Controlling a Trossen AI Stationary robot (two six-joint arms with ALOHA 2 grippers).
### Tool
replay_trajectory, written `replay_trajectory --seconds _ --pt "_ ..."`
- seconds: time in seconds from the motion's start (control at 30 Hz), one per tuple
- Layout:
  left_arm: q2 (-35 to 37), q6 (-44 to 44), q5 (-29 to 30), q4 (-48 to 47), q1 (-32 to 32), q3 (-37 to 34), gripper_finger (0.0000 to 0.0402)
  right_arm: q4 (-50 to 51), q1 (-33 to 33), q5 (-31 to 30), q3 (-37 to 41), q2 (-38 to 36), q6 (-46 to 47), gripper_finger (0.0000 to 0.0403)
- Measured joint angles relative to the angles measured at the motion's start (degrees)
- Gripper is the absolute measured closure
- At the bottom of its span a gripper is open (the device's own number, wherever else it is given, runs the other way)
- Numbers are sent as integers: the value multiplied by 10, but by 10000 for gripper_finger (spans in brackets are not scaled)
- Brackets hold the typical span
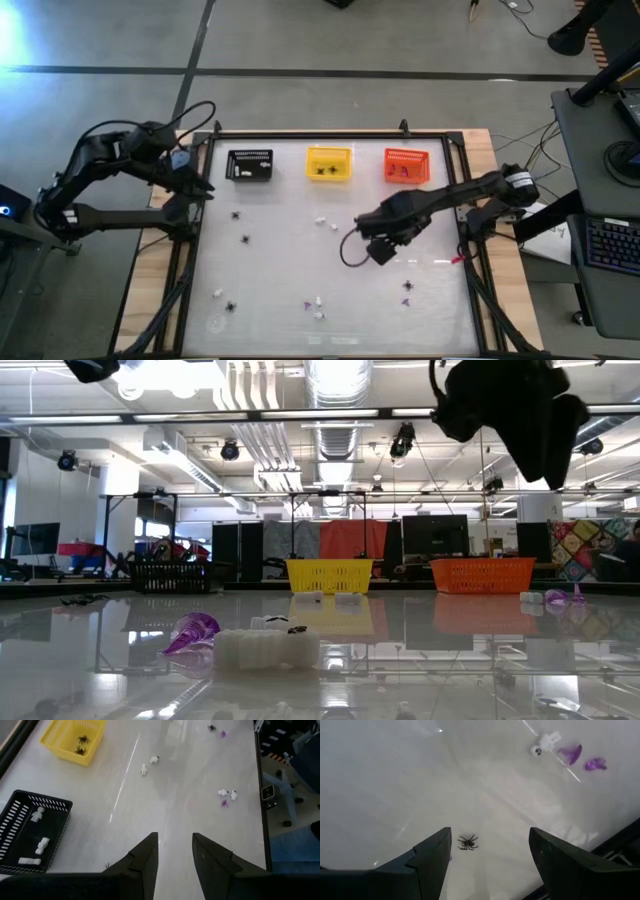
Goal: Sort Halloween decoration
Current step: Put the black spider toy into the yellow basket
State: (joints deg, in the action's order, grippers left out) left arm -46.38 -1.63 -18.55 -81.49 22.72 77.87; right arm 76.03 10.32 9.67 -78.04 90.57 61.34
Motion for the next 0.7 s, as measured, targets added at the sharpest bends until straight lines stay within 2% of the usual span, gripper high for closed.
replay_trajectory --seconds 0.33,0.7 --pt "9 0 0 0 0 0 299 -16 104 -8 45 0 157 145" --pt "7 0 0 1 0 0 299 -166 182 -7 143 0 308 145"
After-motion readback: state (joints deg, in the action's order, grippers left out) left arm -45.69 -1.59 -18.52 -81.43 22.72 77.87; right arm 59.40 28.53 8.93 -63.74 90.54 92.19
